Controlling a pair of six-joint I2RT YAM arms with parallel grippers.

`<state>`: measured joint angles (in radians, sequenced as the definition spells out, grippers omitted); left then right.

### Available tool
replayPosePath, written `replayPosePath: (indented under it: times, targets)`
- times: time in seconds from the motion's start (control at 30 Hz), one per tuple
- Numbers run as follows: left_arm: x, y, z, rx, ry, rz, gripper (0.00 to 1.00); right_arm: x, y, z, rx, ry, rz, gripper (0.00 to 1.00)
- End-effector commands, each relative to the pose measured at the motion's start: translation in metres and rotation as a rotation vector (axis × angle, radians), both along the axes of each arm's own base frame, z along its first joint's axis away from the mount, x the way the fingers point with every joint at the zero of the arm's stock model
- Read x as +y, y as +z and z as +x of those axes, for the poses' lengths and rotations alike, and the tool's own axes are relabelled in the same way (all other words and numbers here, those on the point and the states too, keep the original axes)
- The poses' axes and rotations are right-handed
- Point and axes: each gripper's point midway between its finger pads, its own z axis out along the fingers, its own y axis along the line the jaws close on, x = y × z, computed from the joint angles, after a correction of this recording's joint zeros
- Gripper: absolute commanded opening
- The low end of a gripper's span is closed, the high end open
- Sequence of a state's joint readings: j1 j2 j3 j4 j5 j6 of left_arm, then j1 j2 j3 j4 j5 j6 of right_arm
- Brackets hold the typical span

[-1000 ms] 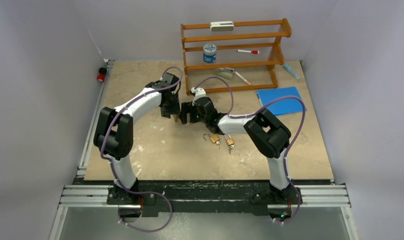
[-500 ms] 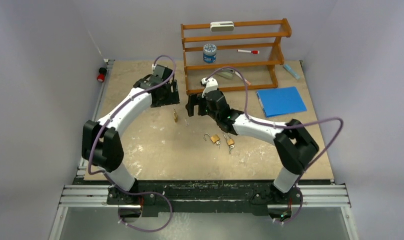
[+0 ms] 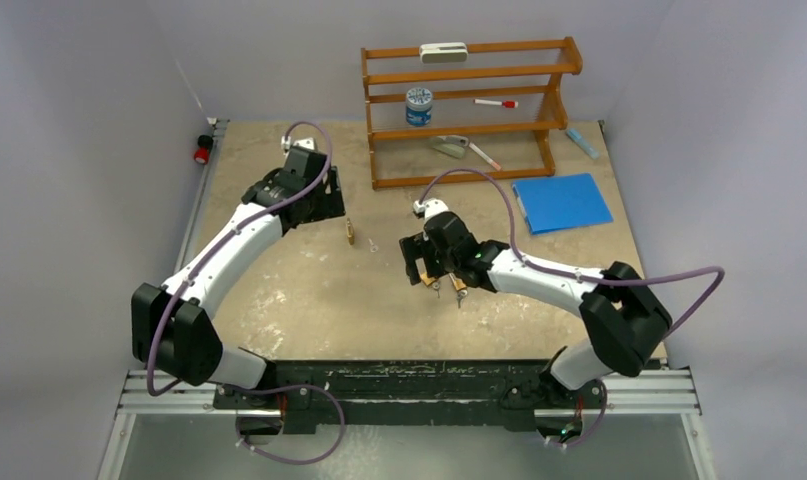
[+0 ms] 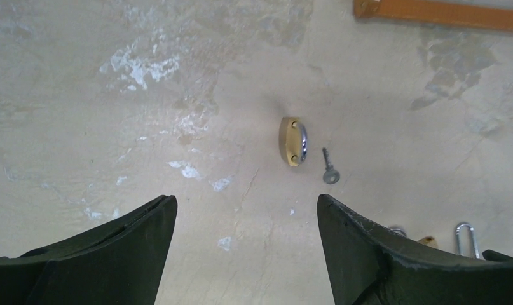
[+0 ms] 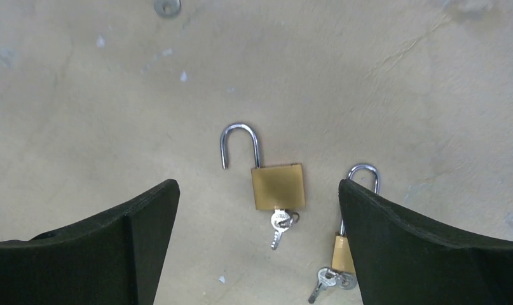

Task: Lock with the key
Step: Pick up the lock from the center of the board.

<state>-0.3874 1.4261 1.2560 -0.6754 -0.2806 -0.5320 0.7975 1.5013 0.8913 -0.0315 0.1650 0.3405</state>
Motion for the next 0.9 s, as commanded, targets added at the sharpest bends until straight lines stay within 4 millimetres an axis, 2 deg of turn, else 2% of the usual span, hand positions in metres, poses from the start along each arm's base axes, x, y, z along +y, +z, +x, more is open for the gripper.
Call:
replayPosePath:
  times: [0.0,0.1,0.47,0.53,0.6,0.73,0.77,0.87]
  targets:
    - [-0.001,-0.005,-0.001,-0.025,0.017,-0.032,0.81,-0.003,-0.021,-0.009,0.033,0.081,-0.088,0.94]
    - [-0.002,-0.008,-0.005,-0.022,0.019,-0.053,0.82,-0.003,-0.038,-0.01,0.065,0.11,-0.131,0.87]
    - [0.007,-0.028,-0.012,-0.033,0.089,-0.059,0.84,-0.002,-0.077,-0.02,0.152,0.159,-0.184,0.62]
    - [0.008,-0.029,-0.012,-0.036,0.102,-0.058,0.84,-0.001,-0.083,-0.023,0.177,0.176,-0.188,0.51]
    - [0.009,-0.028,-0.011,-0.048,0.111,-0.065,0.85,0.0,-0.087,-0.027,0.196,0.19,-0.19,0.32]
    - [0.006,-0.021,-0.011,-0.075,0.108,-0.096,0.85,-0.001,-0.083,-0.029,0.196,0.198,-0.185,0.05]
    - [0.005,-0.02,-0.011,-0.082,0.11,-0.103,0.85,0.0,-0.08,-0.029,0.187,0.199,-0.18,0.0]
    - [0.005,-0.016,-0.012,-0.104,0.111,-0.116,0.85,0.002,-0.066,-0.027,0.158,0.205,-0.152,0.0]
